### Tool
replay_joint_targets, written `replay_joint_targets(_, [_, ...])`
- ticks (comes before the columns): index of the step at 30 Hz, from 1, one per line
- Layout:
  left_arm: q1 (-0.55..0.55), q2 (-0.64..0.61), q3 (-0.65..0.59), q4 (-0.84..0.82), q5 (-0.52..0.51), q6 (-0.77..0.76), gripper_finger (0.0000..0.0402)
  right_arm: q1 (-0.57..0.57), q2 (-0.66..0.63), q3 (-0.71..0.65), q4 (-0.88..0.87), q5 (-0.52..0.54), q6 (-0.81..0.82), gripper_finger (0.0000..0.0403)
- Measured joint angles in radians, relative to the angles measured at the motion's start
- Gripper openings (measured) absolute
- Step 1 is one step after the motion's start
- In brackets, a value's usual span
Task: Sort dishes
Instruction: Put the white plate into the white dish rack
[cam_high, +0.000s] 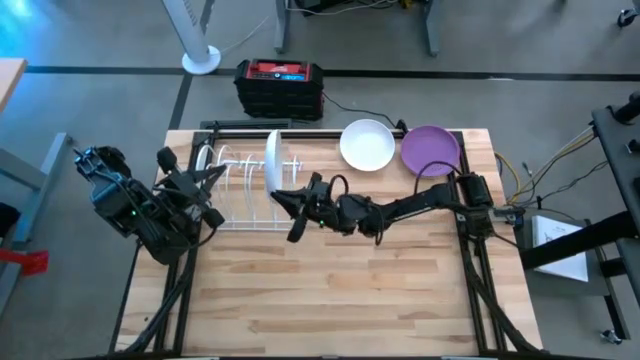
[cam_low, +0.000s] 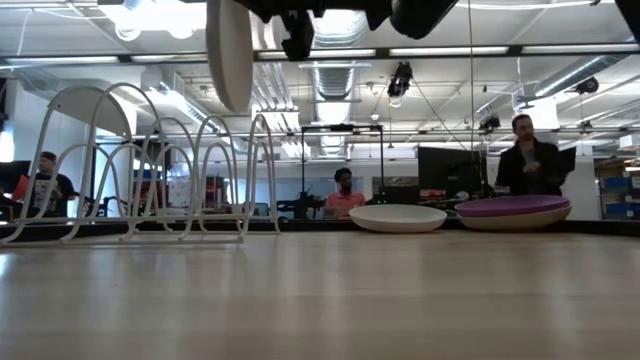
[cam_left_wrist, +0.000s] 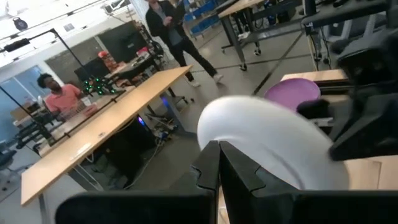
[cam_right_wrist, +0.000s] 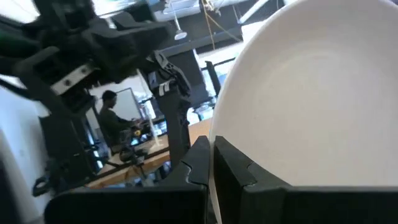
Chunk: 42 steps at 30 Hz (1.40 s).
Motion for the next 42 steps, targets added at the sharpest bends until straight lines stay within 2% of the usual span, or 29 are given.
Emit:
replay_joint_targets(6, [0.000,0.009,0.000,0.000,0.023,0.003,0.0000,-0.032,0.002,-0.002,-0.041,-0.017,0.087,0.0000])
replay_joint_targets(12, [0.000,0.010,0.000,0.000,0.061,0.003,0.0000,-0.035,0.002,-0.002,-0.047,-0.018,0.107,0.0000])
replay_joint_targets(42, [0.000,0.015,0.000,0.000,0.095,0.004,0.0000,-0.025,0.001,-0.021,-0.075,0.011,0.120,0.0000])
